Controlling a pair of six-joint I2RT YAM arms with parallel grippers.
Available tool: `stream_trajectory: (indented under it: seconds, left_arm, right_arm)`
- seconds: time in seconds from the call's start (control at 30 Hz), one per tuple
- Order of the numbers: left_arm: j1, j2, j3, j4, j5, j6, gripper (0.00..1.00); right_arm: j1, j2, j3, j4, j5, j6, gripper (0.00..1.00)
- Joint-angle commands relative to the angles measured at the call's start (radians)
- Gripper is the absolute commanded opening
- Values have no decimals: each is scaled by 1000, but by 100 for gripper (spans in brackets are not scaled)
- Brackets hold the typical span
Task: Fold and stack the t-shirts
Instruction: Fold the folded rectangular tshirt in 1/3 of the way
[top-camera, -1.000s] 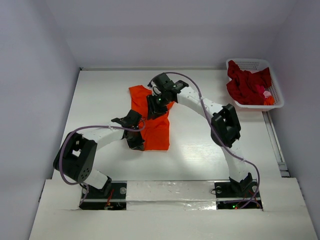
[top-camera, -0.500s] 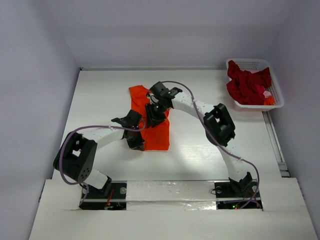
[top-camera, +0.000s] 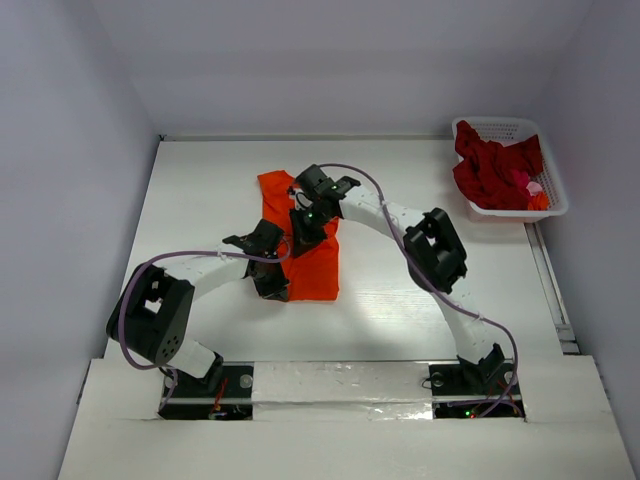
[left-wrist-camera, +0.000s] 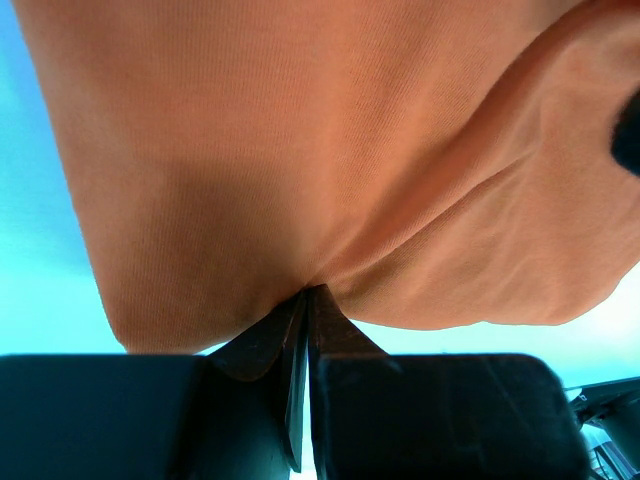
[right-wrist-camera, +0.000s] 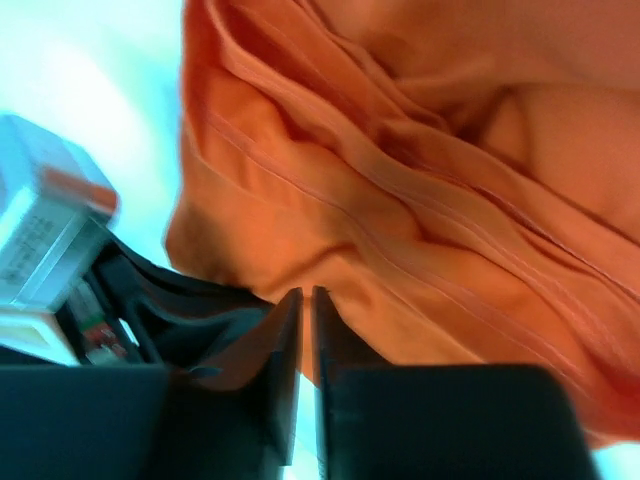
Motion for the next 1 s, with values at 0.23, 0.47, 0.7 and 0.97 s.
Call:
stream_trajectory:
  seconds: [0.23,0.47,0.7,0.97]
  left_arm:
    - [-16,38,-55,-63,-61,1,0]
    - [-16,31,-59,-63,-56,1,0]
    - [-16,25,-70,-73,-45,5,0]
    - [-16,10,-75,-86,-45,8,0]
  right_arm:
    - [50,104,104,50,-91,32,0]
    - [50,179,158,46,-82,46,0]
    - [50,233,280,-3,-48,50,0]
    - [16,279,365,-36,-39,53,0]
